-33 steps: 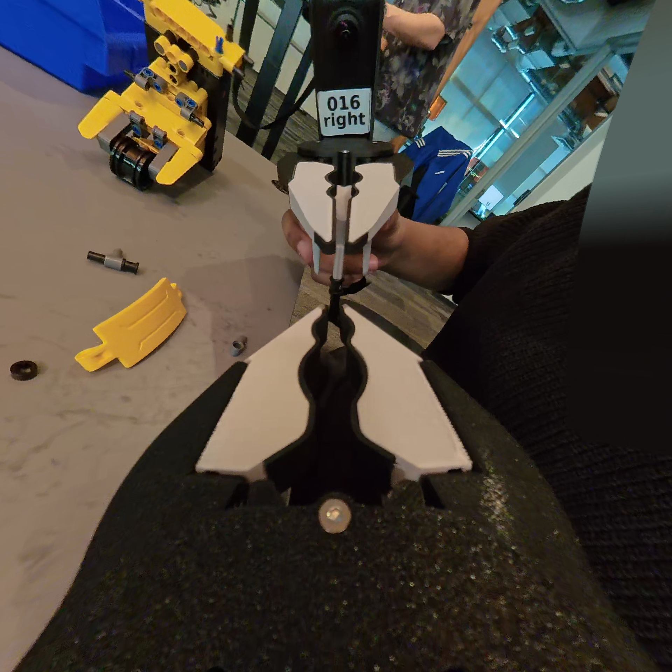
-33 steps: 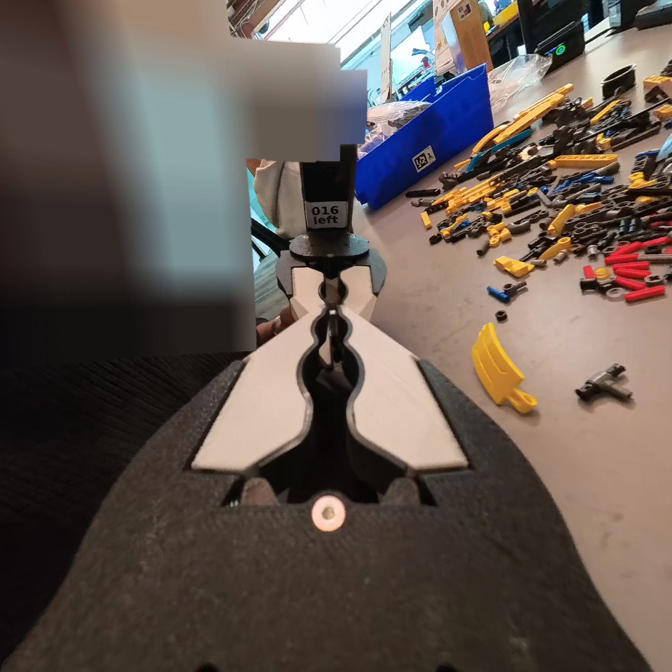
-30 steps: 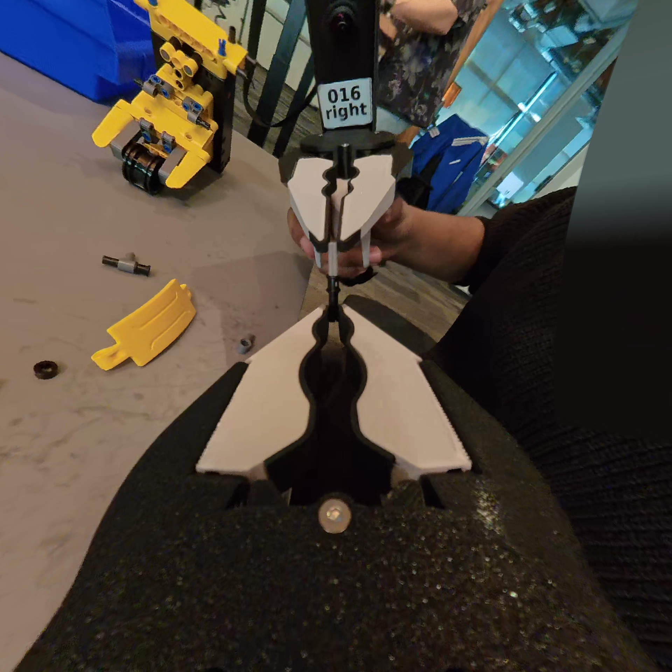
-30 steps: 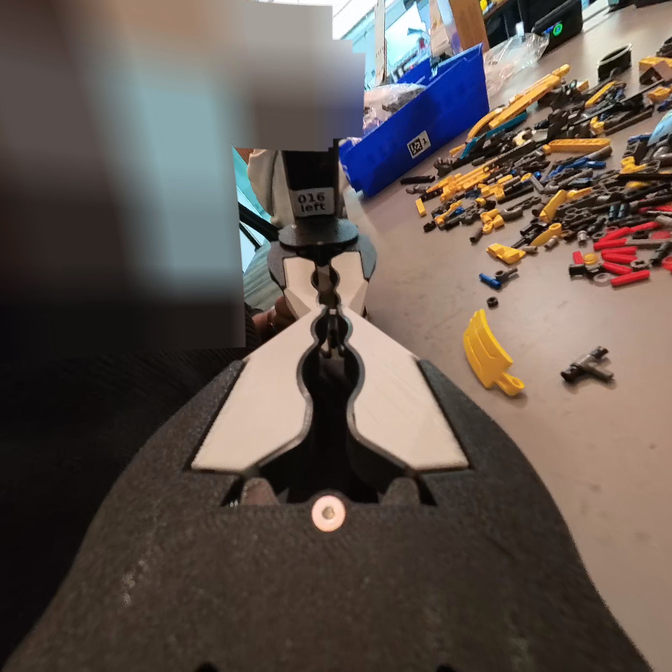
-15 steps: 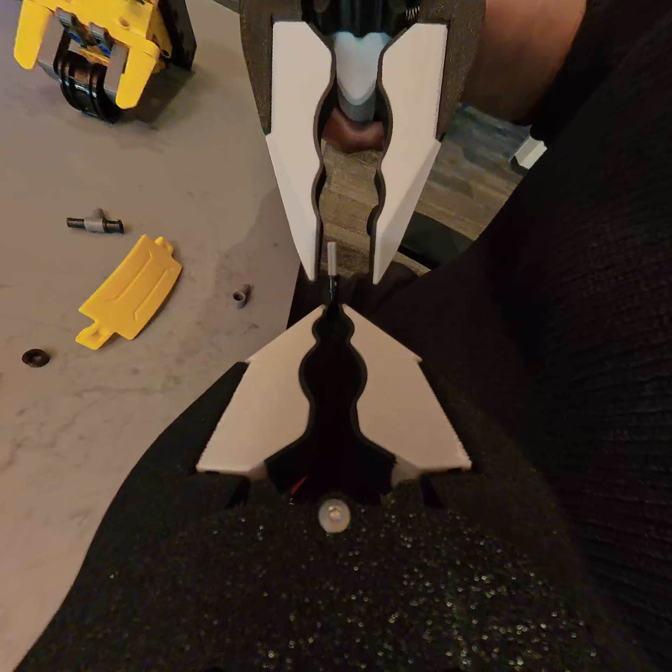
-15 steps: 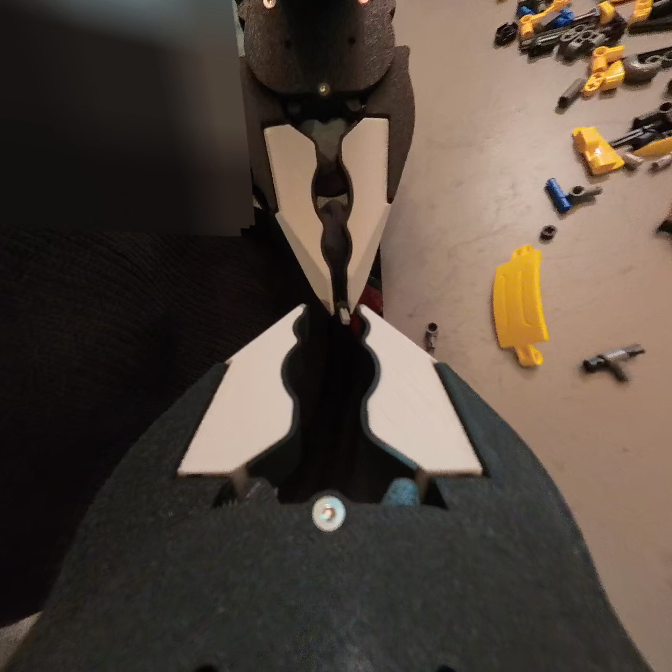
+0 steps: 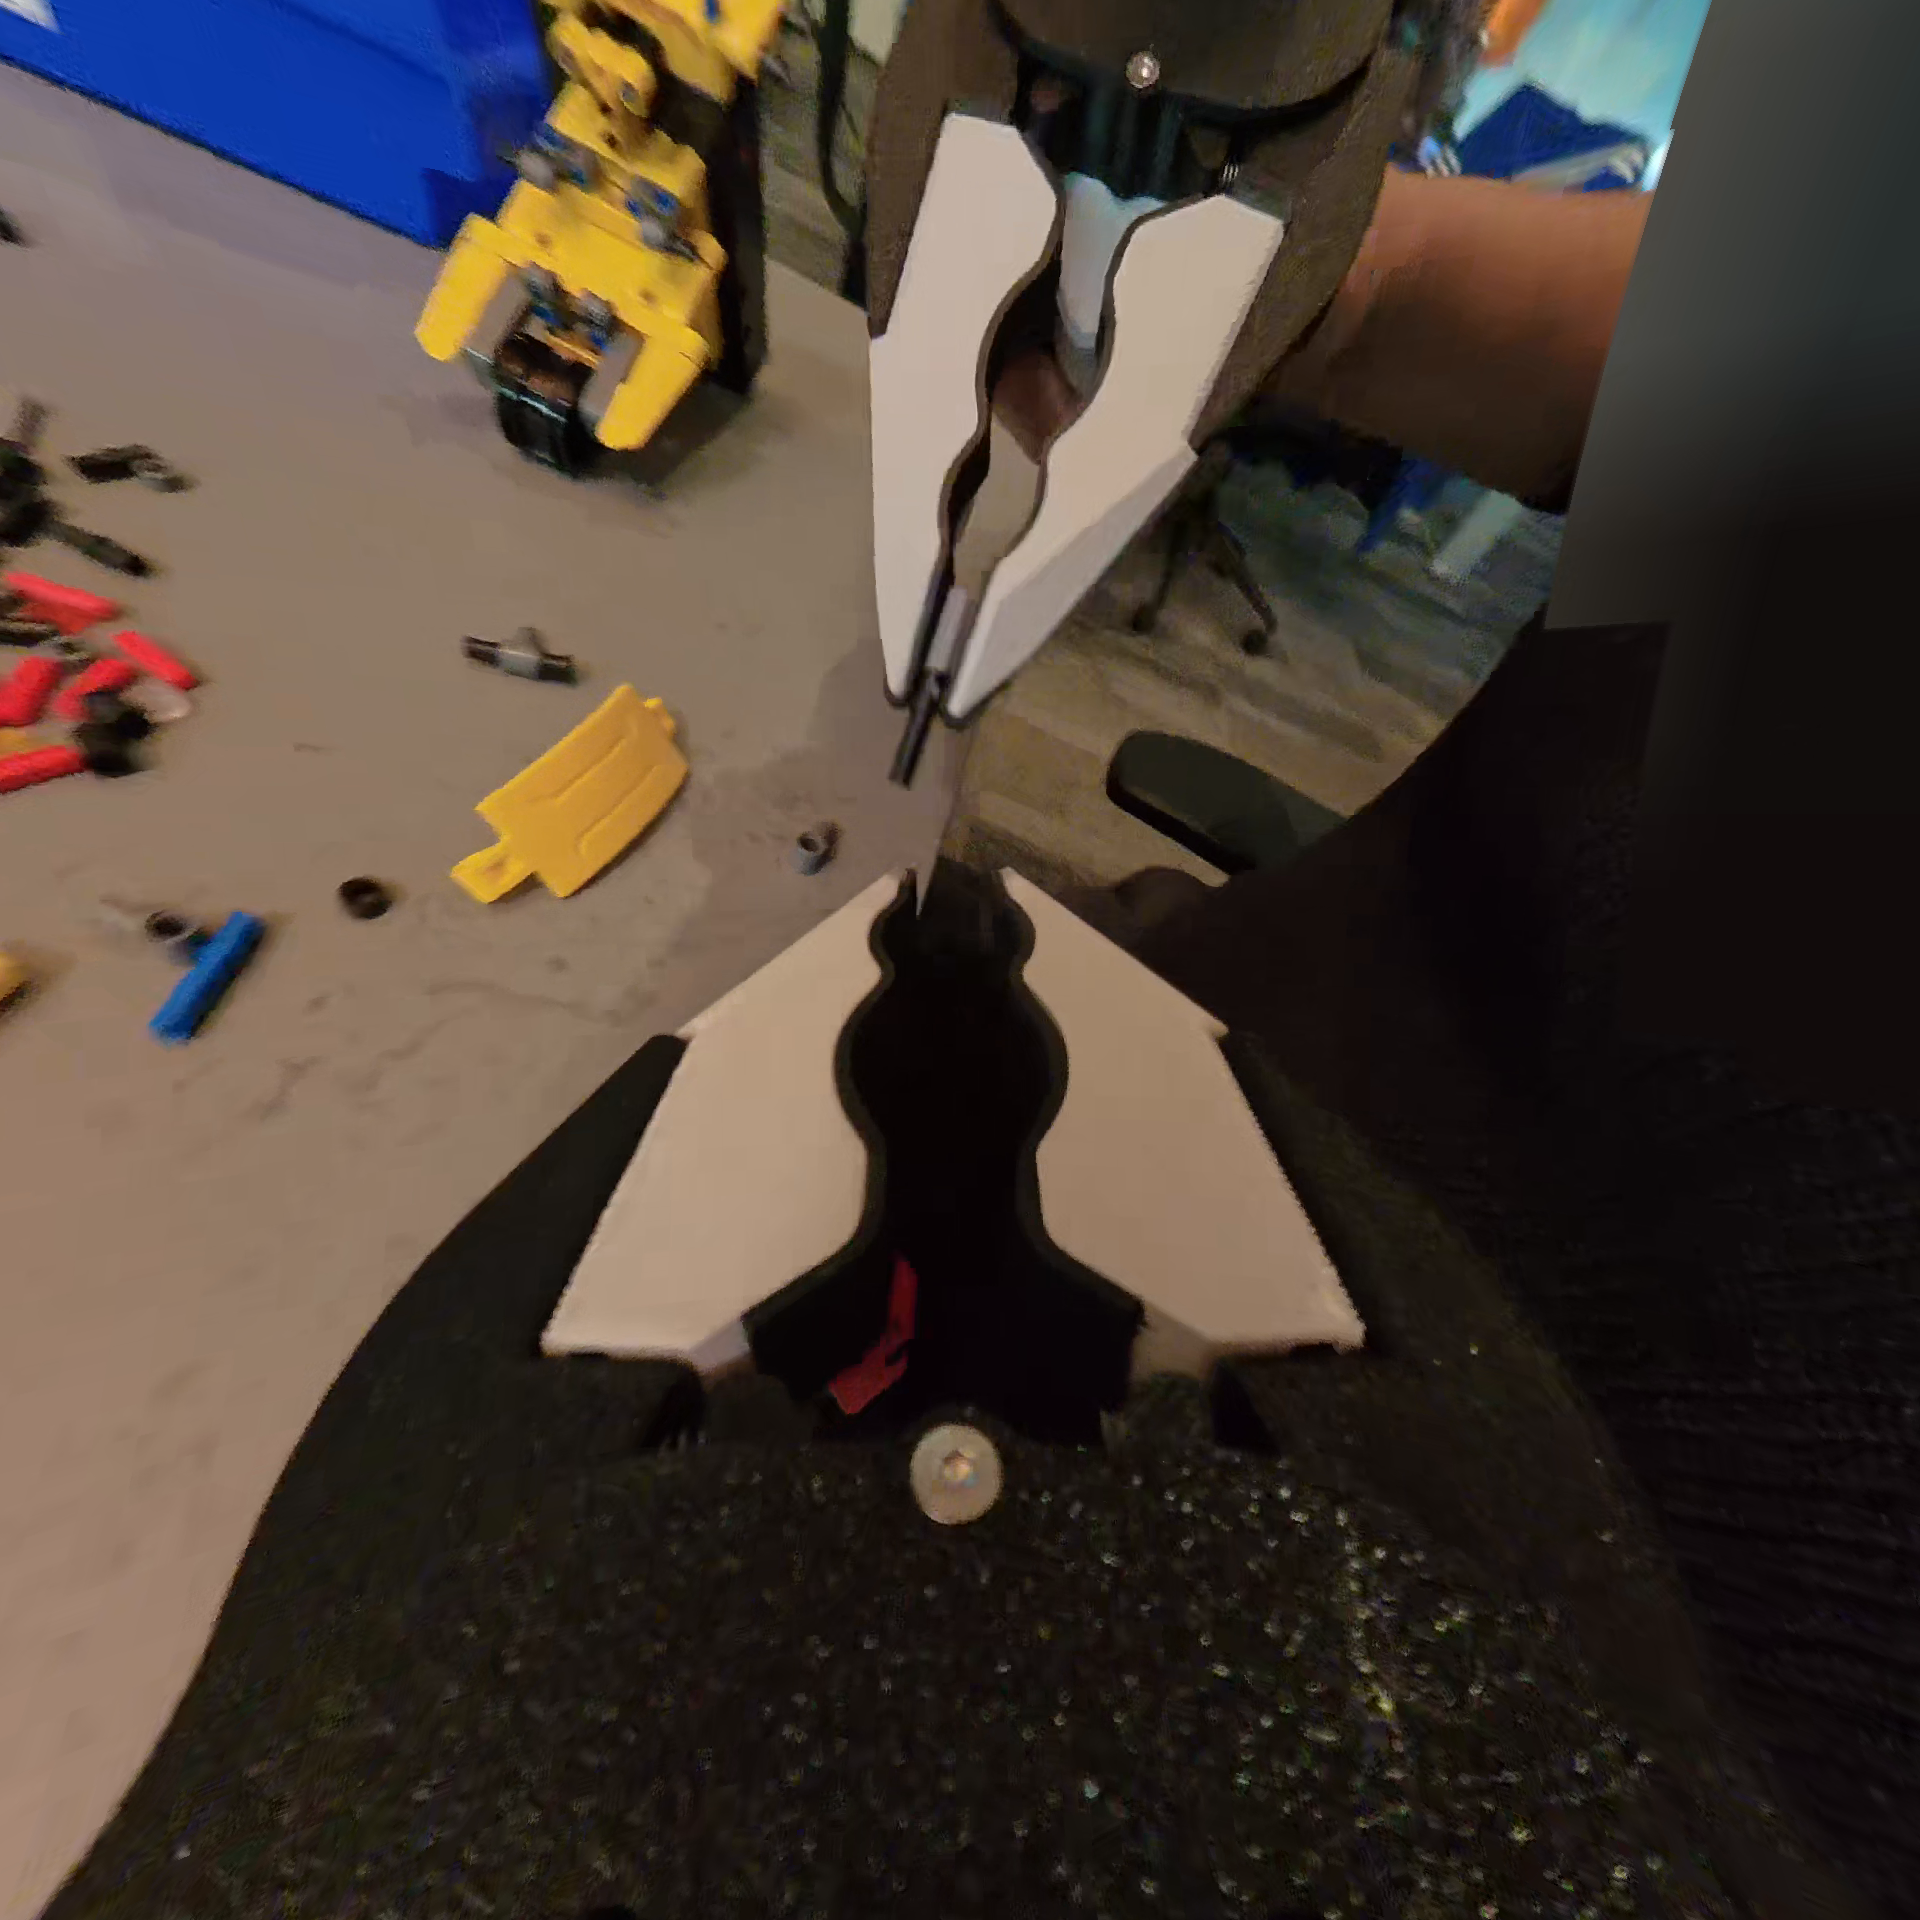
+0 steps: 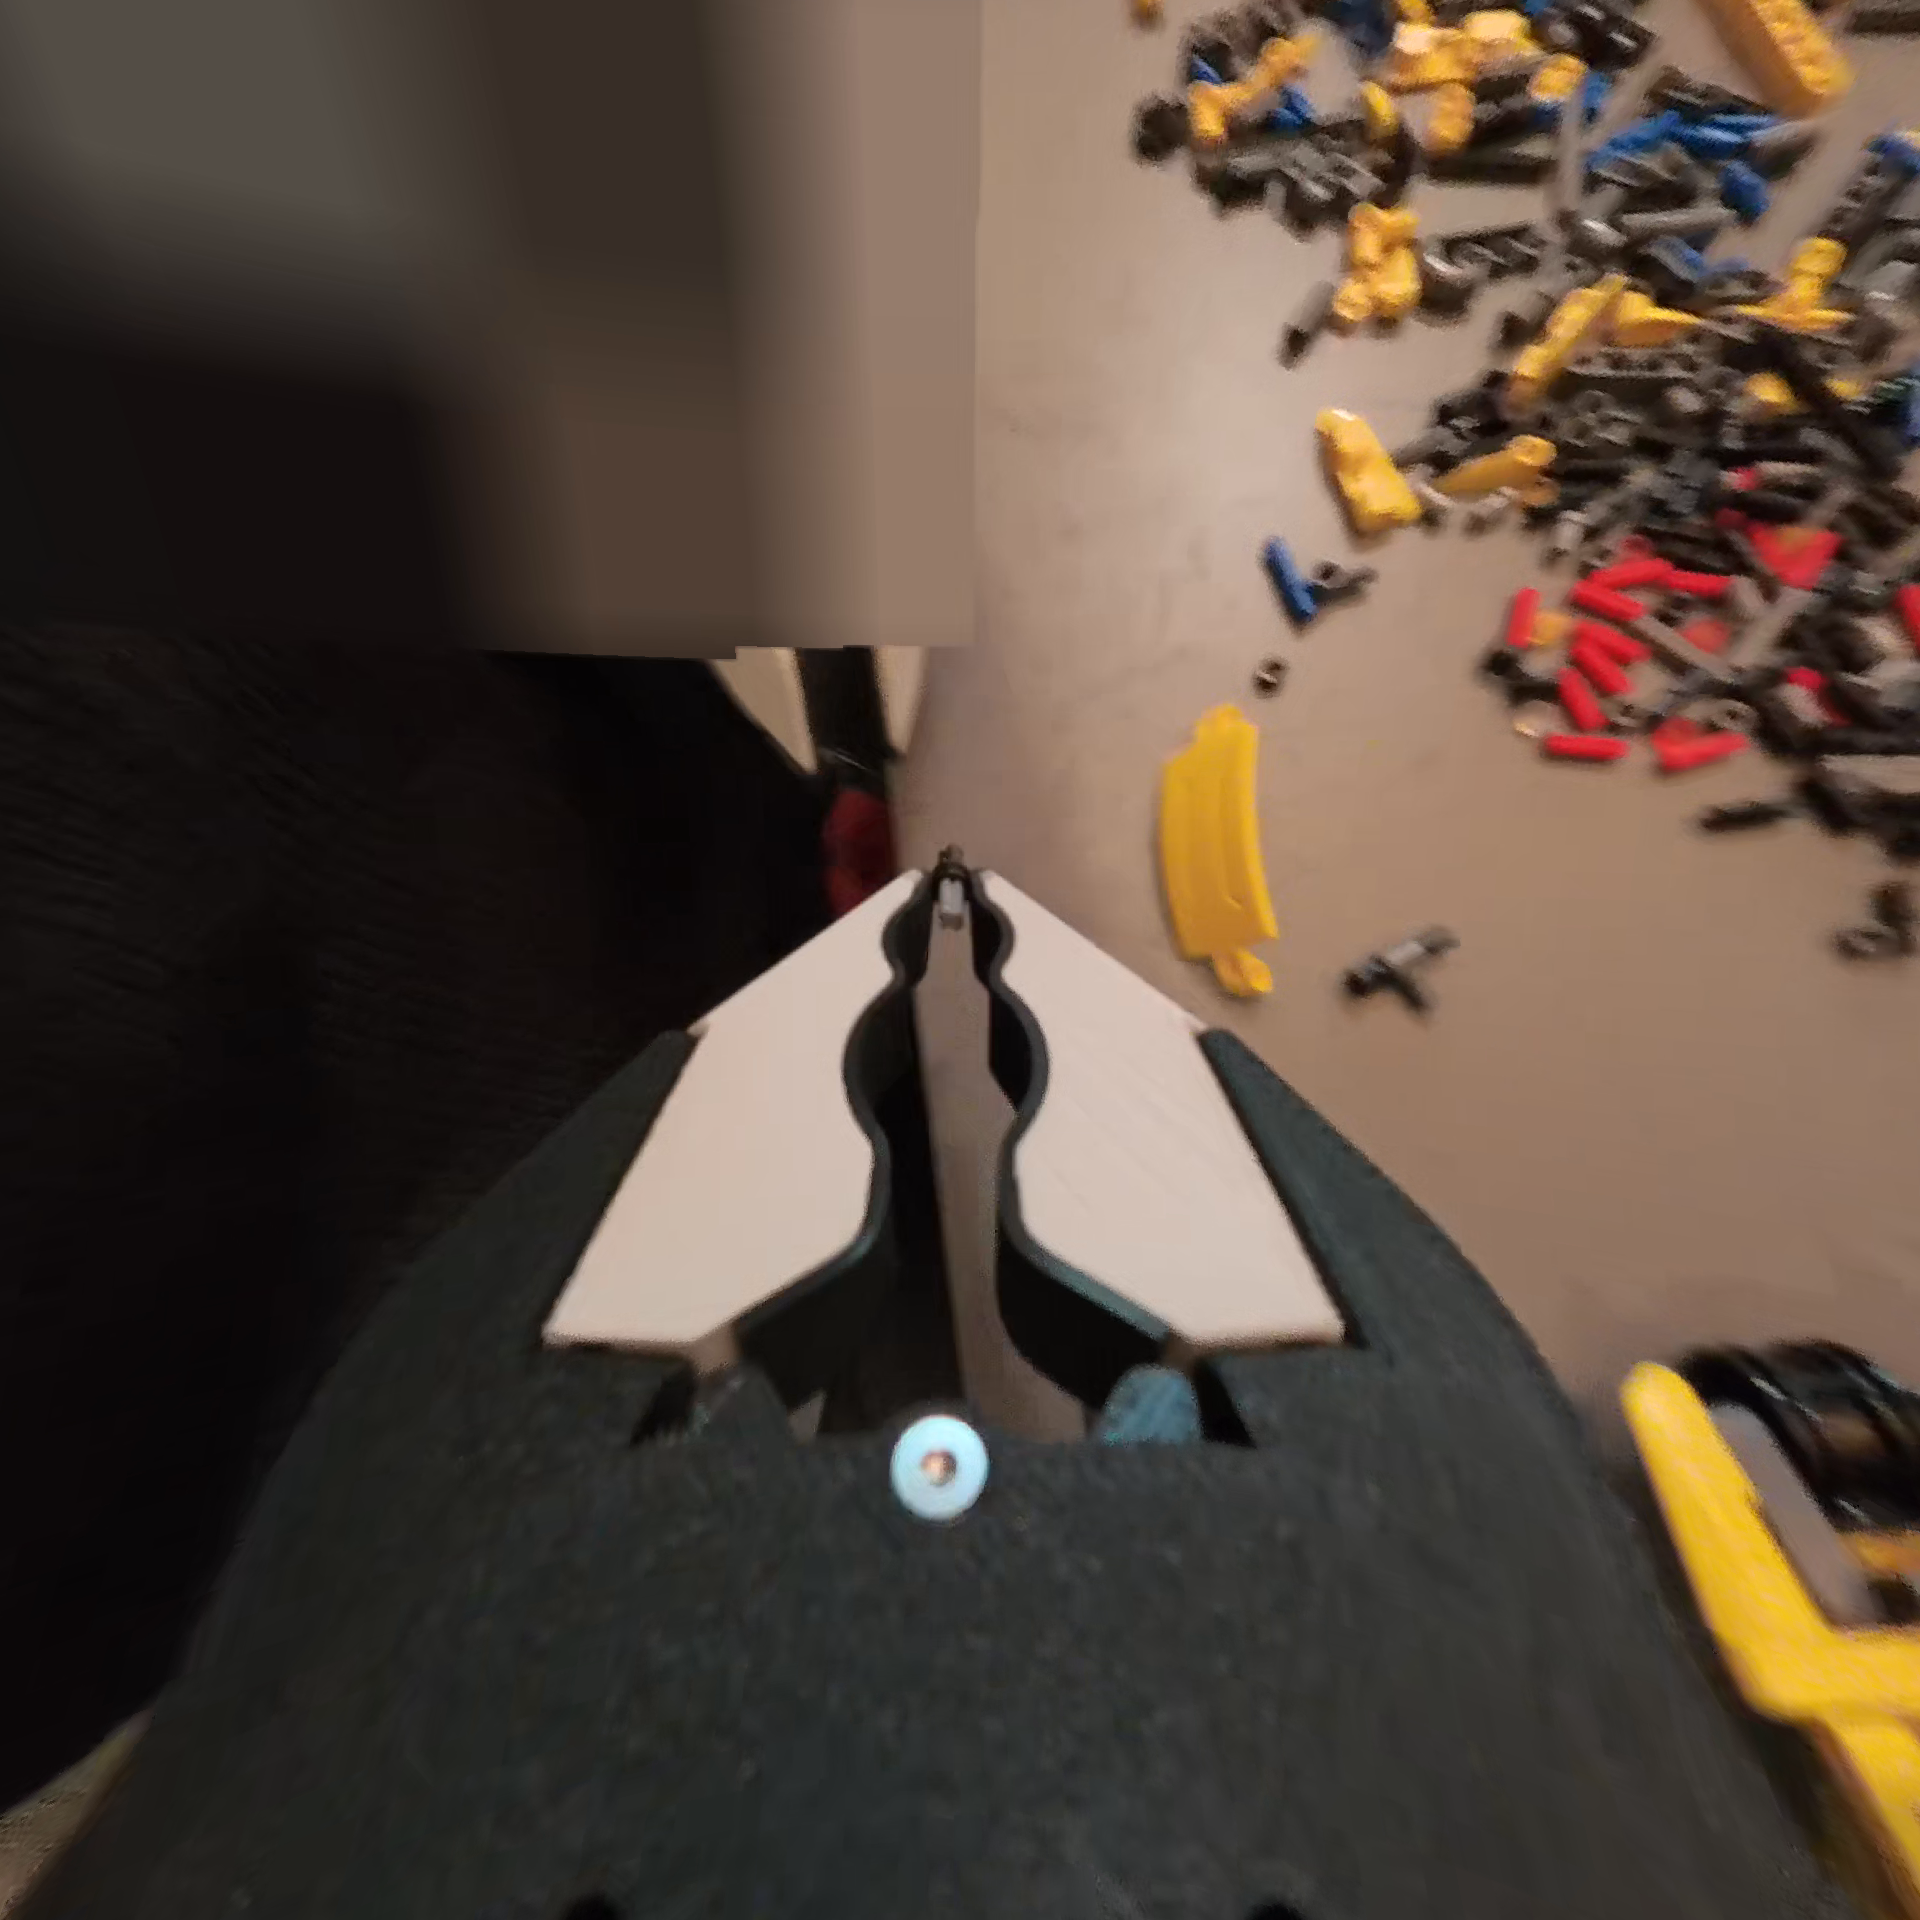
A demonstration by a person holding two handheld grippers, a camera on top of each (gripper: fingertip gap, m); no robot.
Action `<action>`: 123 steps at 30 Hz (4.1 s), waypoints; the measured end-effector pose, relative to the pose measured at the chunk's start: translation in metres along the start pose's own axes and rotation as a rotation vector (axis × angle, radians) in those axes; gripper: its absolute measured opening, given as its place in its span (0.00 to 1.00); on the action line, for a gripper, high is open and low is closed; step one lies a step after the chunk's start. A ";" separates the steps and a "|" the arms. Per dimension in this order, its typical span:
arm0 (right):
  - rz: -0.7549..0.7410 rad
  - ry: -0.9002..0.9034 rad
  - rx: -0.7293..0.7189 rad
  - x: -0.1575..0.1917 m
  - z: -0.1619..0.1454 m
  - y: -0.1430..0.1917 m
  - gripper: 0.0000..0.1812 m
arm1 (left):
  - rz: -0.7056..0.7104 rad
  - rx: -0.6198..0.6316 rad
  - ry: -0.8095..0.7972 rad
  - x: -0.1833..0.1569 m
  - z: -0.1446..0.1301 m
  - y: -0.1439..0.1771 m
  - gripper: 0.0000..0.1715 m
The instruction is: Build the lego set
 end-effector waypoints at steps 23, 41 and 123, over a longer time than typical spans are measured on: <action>-0.179 0.125 0.549 0.001 0.032 -0.031 0.03 | -0.134 -0.221 0.130 0.006 -0.033 0.029 0.07; -0.145 0.047 0.614 -0.003 0.038 -0.033 0.03 | -0.127 -0.209 0.138 0.009 -0.034 0.028 0.07; 0.005 0.035 -0.228 0.053 0.033 -0.020 0.02 | -0.542 -0.457 0.323 0.007 -0.034 0.024 0.02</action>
Point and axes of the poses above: each gripper's, where its closed fingertips meet, y back along the fingers, z out of its top, x = y × z across the jaws, the point moved 10 cm from there along y, back along the fingers, and after that the axes turned 8 degrees about x, right-handed, at the moved point
